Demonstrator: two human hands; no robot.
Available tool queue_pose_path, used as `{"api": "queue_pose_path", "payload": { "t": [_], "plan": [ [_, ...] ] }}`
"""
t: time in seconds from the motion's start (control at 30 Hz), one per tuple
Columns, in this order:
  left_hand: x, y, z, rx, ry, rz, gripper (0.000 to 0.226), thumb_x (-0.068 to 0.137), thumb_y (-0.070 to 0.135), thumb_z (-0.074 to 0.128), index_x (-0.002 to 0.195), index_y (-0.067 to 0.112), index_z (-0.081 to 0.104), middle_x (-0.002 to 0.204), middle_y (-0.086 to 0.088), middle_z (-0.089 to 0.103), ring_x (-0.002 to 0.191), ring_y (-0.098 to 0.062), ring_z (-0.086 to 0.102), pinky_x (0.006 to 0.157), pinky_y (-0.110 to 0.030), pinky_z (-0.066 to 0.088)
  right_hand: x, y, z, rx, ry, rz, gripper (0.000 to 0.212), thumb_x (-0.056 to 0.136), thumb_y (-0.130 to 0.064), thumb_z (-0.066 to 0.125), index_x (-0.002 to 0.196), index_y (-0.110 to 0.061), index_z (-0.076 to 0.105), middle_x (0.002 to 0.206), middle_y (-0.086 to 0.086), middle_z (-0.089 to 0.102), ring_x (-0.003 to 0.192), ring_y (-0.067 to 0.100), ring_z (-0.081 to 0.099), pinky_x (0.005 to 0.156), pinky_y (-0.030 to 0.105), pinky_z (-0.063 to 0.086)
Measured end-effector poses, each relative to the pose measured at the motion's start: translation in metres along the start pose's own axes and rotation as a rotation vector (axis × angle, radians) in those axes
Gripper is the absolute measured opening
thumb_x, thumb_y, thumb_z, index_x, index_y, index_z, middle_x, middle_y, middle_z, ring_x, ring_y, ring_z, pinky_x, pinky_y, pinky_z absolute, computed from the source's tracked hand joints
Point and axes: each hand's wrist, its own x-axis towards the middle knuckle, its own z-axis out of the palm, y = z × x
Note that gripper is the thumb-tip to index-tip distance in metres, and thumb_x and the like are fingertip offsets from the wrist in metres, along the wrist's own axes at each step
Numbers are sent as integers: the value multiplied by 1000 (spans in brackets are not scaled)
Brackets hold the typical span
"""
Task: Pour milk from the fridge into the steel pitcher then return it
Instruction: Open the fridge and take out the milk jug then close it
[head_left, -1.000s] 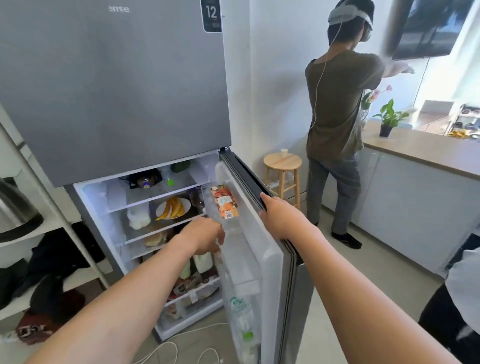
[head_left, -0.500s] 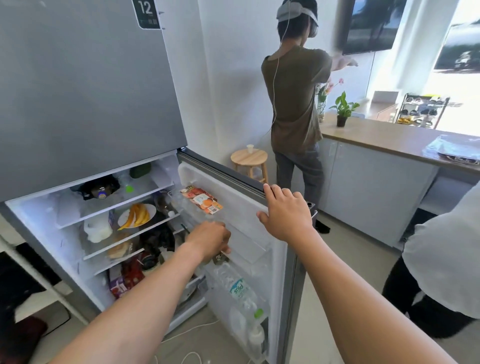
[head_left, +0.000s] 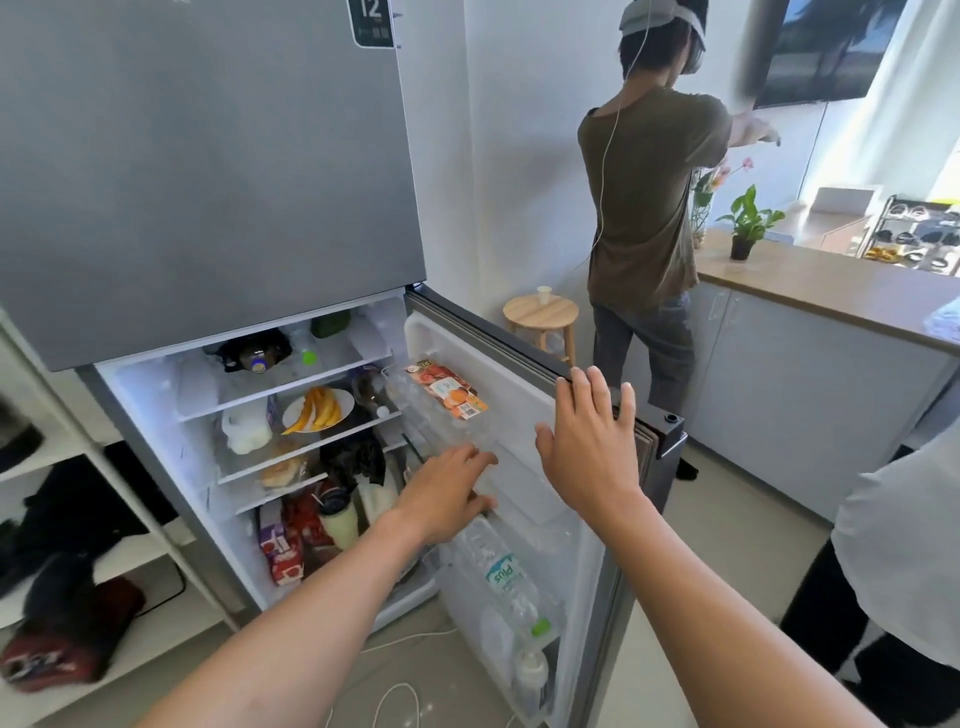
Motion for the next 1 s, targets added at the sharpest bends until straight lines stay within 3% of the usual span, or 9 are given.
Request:
{"api": "queue_pose_path", "payload": {
  "t": [0.07, 0.13, 0.3, 0.43, 0.6, 0.73, 0.87, 1.0],
  "plan": [
    [-20, -12, 18, -38, 69, -44, 70, 97, 38, 57, 155, 26, 21, 162, -1, 18, 150, -21, 16, 120, -40, 21, -11, -19, 9, 100, 62, -80, 49, 93, -34, 55, 135, -9, 50, 144, 13, 47, 140, 31, 35, 114, 55, 21],
    [-42, -31, 36, -56, 70, -119, 75, 97, 36, 54, 157, 25, 11, 165, -5, 7, 153, -24, 6, 122, -39, 16, -22, -37, 16, 198, 100, -203, 41, 92, -29, 55, 129, -12, 55, 137, 10, 53, 136, 28, 41, 113, 52, 28],
    [-81, -76, 73, -55, -115, -232, 74, 96, 40, 53, 156, 23, 14, 159, -3, 22, 147, -23, 24, 117, -39, 27, -49, -71, 52, 375, 9, -502, 29, 92, -23, 48, 116, -15, 62, 119, 1, 62, 119, 22, 54, 101, 33, 43],
    [-90, -91, 98, -97, -266, -295, 71, 99, 36, 48, 158, 21, 11, 160, -3, 24, 147, -25, 26, 117, -39, 25, -66, -82, 99, 412, -246, -631, 30, 93, -21, 42, 115, -14, 60, 111, 2, 61, 103, 22, 59, 84, 34, 51],
    [-86, -111, 142, -195, -354, -316, 67, 99, 36, 49, 156, 20, 18, 158, -6, 32, 144, -26, 33, 116, -39, 27, -77, -79, 145, 333, -579, -438, 43, 99, -27, 37, 141, -21, 42, 138, 0, 47, 125, 22, 45, 102, 34, 40],
    [-79, -128, 175, -231, -447, -305, 66, 99, 37, 47, 156, 18, 18, 156, -10, 34, 141, -29, 38, 112, -41, 31, -69, -79, 172, 263, -736, -266, 49, 101, -33, 38, 148, -21, 29, 149, 1, 35, 133, 21, 37, 108, 32, 34],
    [-69, -143, 205, -284, -510, -298, 67, 100, 36, 46, 156, 18, 16, 156, -12, 35, 137, -31, 43, 109, -42, 32, -58, -83, 195, 221, -783, -105, 53, 99, -37, 44, 147, -22, 27, 156, 3, 19, 136, 24, 34, 108, 35, 38],
    [-52, -155, 226, -362, -520, -293, 62, 100, 36, 46, 154, 19, 20, 150, -13, 41, 131, -33, 48, 103, -42, 36, -44, -87, 214, 191, -740, -69, 57, 98, -36, 50, 147, -20, 28, 158, 7, 9, 137, 27, 34, 106, 37, 44]
  ]
}}
